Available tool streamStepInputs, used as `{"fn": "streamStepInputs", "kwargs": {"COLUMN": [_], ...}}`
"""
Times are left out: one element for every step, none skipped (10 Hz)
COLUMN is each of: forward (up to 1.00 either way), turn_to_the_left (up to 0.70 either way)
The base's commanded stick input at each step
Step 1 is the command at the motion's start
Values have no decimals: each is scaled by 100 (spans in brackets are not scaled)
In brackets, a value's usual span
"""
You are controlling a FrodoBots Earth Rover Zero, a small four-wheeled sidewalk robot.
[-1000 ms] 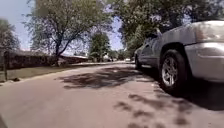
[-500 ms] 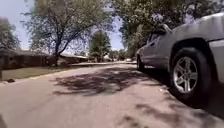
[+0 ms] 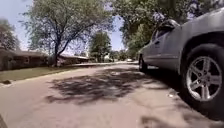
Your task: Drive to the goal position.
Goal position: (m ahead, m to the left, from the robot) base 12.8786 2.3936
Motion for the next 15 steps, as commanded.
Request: {"fn": "streamStepInputs", "kwargs": {"forward": [70, 70, 70, 70, 70, 70, 70, 70, 70, 70, 70, 70, 70, 70, 70], "turn_to_the_left": [0, 0, 0, 0, 0, 0, 0, 0, -16, -35, -33, -3, 0, 0, 0]}}
